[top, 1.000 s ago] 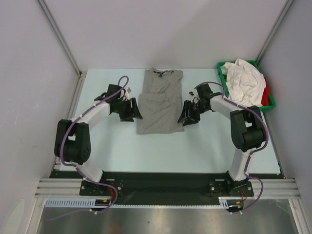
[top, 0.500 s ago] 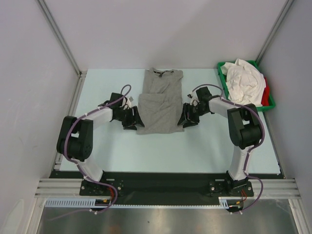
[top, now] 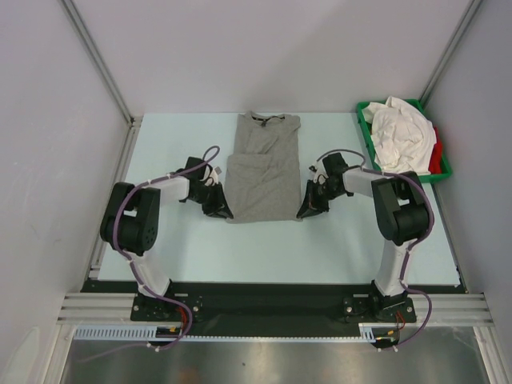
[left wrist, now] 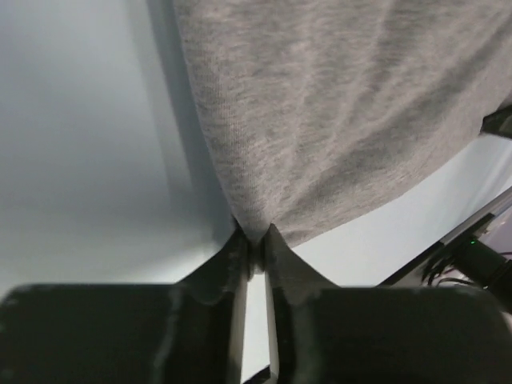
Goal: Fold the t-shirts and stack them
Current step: Fold the tshirt
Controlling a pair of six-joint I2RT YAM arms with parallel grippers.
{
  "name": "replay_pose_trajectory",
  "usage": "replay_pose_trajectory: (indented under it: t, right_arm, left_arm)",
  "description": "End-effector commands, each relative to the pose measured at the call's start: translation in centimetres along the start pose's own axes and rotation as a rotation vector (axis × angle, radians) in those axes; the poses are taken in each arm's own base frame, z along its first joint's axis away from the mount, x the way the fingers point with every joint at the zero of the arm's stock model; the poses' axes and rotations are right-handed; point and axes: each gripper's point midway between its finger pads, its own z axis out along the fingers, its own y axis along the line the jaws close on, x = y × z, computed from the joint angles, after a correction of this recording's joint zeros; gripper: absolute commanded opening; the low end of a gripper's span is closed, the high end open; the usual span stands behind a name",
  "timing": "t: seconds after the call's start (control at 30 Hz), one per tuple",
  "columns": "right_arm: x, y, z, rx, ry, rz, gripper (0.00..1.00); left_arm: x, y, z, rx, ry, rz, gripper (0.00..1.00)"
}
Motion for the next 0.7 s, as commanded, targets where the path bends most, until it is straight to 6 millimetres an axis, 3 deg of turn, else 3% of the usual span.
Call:
replay_pose_trajectory:
  t: [0.0,0.03,0.2,0.27,0.33,0.37,0.4,0.47,0.5,0.6,0.63,0.67]
  right_arm:
    - [1.7,-0.3,-2.0,0.017,-0.005,0.033,0.00]
    - [3.0,-0.6,-2.0,0.019,0.013,0.050,0.00]
    - [6.3,-1.0,-2.3,0.010,0.063,0.094,0.00]
    - [7.3,-1.5,-2.2,0.011,0.076,0.107,0.00]
    - [7.6,-1.6,-2.2,0.010,0.081,0.112,0.00]
    - [7.5,-1.5,-2.3,0.007,0.079,0.112,0.00]
    - [7.2,-1.4,-2.5,0.005,0.071,0.109,0.02]
    - [6.3,-1.6,-3.3,0.029,0.042,0.106,0.16]
    - [4.7,-1.4,-4.0,0.029,-0.004,0.095,0.24]
    - [1.2,-1.4,-5.2,0.061,-0.078,0.075,0.36]
    - [-1.4,-0.4,-6.0,0.057,-0.124,0.055,0.38]
    - [-2.7,-0.4,-6.1,0.063,-0.148,0.061,0.39]
  left_arm:
    - [0.4,-0.5,-0.1,-0.001,0.028,0.036,0.11]
    - [0.8,-0.3,-0.2,-0.015,0.040,0.044,0.04]
    - [2.3,-1.3,-0.9,0.000,0.056,0.057,0.03]
    - [2.7,-1.6,-1.2,-0.005,0.064,0.068,0.17]
    - [2.3,-1.9,-2.1,-0.017,0.038,0.088,0.37]
    - [1.6,-2.4,-2.6,-0.020,0.013,0.109,0.42]
    - [1.0,-2.8,-3.2,-0.023,-0.012,0.137,0.47]
    - [-0.2,-2.7,-4.0,-0.059,-0.046,0.158,0.56]
    - [-1.8,-3.4,-4.7,-0.063,-0.086,0.185,0.57]
    - [-5.0,-4.1,-5.9,-0.083,-0.169,0.197,0.61]
    - [-6.1,-4.0,-5.5,-0.084,-0.185,0.195,0.62]
    - [-7.0,-4.1,-5.4,-0.084,-0.201,0.199,0.63]
